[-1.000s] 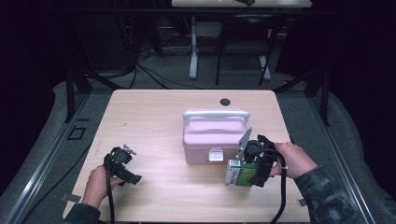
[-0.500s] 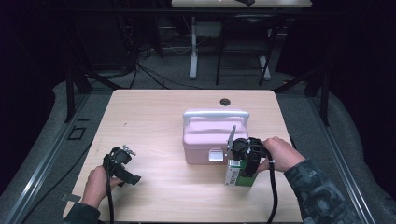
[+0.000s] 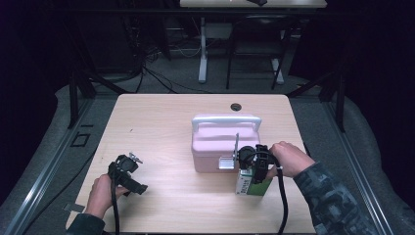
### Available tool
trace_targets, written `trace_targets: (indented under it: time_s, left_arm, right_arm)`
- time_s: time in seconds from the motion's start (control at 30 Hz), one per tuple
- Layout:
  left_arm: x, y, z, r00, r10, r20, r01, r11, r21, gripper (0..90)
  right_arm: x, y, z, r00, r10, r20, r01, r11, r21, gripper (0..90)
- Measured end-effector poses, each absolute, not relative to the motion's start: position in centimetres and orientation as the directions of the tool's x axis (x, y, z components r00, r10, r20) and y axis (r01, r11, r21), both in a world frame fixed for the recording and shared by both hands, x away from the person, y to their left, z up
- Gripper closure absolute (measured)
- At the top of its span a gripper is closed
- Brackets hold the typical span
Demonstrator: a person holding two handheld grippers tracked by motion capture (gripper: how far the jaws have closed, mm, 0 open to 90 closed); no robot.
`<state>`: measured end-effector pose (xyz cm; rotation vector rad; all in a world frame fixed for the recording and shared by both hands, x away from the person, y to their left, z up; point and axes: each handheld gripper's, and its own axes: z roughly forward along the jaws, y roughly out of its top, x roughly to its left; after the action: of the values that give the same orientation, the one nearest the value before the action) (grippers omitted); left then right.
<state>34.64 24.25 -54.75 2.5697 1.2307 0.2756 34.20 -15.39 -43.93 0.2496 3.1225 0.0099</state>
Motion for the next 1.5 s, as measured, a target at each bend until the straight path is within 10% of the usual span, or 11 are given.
trace_targets:
  time_s: [1.5]
  left_arm:
    - [34.6,24.1,-54.7,0.622,0.782,0.048,0.727,-0.599,0.337,0.1]
  right_arm:
    - [34.7,-22.9,-40.8,-0.947,0.318,-0.057,0.320,0.947,-0.038,63.0]
